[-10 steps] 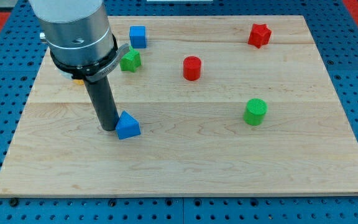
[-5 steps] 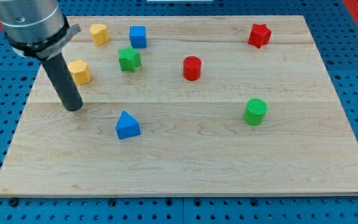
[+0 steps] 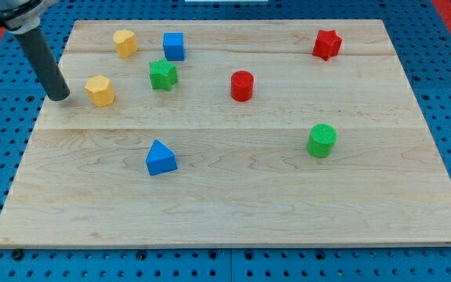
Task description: Move the yellow hexagon to the bottom left of the red circle
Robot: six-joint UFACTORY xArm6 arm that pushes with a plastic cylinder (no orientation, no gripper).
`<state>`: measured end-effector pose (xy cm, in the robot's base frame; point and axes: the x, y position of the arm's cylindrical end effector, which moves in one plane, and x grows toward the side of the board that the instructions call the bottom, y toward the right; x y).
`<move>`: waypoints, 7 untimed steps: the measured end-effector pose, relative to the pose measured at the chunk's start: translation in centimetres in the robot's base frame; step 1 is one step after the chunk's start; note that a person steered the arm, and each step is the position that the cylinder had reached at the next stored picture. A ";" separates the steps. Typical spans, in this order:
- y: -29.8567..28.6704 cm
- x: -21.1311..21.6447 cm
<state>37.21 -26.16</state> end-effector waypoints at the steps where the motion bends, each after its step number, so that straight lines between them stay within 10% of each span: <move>1: 0.0 0.0; 7: 6.7 -1.0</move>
<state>36.23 -19.49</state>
